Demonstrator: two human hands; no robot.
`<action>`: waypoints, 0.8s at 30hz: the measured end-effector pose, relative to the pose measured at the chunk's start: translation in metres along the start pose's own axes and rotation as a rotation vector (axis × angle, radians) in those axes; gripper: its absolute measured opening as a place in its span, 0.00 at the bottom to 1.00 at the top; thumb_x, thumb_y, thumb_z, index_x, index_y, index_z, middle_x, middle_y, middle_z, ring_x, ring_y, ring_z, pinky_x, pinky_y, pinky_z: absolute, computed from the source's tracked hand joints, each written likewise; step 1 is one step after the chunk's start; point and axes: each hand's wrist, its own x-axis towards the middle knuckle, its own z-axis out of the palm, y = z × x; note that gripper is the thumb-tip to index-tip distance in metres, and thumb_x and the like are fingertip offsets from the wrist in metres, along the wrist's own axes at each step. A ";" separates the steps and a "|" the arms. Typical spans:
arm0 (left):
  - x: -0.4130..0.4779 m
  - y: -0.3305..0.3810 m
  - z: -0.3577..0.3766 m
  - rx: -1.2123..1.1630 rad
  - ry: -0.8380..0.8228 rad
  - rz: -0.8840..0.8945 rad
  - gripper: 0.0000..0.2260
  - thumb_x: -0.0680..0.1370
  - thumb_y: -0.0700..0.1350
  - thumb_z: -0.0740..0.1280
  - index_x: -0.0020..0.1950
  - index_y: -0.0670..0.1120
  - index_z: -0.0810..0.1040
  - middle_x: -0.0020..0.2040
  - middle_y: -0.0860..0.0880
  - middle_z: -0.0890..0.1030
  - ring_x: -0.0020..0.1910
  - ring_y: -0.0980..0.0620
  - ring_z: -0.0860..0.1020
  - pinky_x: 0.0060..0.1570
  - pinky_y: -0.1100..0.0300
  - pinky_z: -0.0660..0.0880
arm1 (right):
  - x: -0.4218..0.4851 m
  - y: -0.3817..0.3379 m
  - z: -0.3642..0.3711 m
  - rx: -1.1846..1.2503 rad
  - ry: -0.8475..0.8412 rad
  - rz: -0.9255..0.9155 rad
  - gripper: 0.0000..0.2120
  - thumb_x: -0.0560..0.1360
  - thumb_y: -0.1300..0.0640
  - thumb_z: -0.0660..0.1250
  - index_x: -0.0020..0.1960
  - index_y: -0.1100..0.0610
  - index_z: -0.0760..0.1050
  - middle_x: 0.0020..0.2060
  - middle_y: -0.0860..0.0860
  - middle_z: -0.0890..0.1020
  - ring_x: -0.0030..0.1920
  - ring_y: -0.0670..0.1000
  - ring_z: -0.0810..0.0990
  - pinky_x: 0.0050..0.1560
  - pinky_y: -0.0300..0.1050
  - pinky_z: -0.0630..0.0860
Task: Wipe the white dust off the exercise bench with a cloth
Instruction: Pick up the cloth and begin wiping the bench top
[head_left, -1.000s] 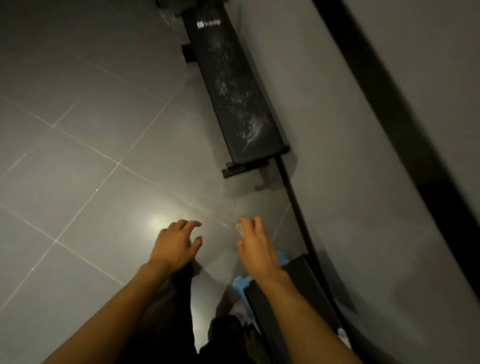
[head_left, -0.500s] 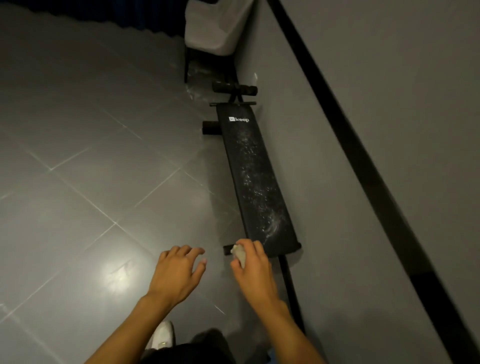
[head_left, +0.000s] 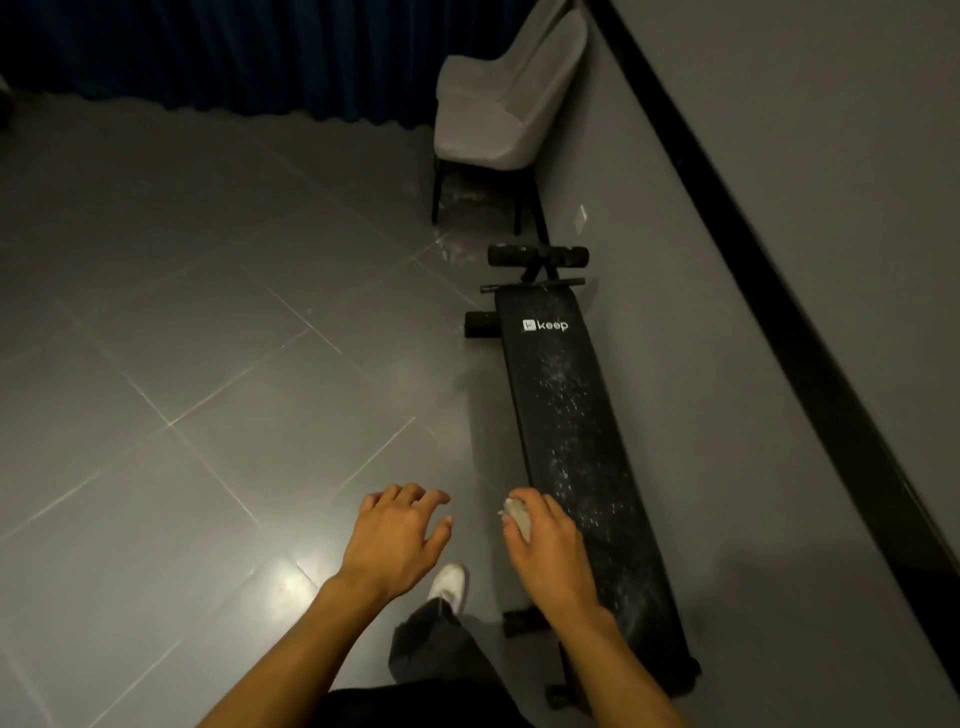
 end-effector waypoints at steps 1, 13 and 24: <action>0.023 -0.001 -0.013 -0.005 0.000 -0.006 0.34 0.77 0.69 0.40 0.74 0.58 0.72 0.71 0.52 0.77 0.69 0.49 0.75 0.72 0.50 0.66 | 0.025 -0.001 -0.008 0.009 0.002 0.001 0.15 0.80 0.51 0.66 0.66 0.52 0.75 0.58 0.50 0.79 0.52 0.47 0.79 0.52 0.36 0.76; 0.266 -0.057 -0.104 -0.081 0.044 -0.103 0.27 0.80 0.64 0.48 0.67 0.56 0.79 0.64 0.53 0.82 0.62 0.49 0.79 0.65 0.51 0.71 | 0.298 -0.038 -0.034 0.140 0.035 0.163 0.12 0.77 0.56 0.70 0.61 0.53 0.77 0.55 0.51 0.80 0.51 0.48 0.78 0.49 0.25 0.67; 0.562 -0.081 -0.195 0.024 -0.066 0.203 0.22 0.82 0.60 0.54 0.72 0.54 0.75 0.67 0.49 0.79 0.64 0.46 0.76 0.63 0.50 0.70 | 0.526 -0.101 -0.052 0.137 0.104 0.332 0.20 0.78 0.55 0.70 0.69 0.52 0.72 0.60 0.51 0.77 0.54 0.45 0.75 0.54 0.26 0.66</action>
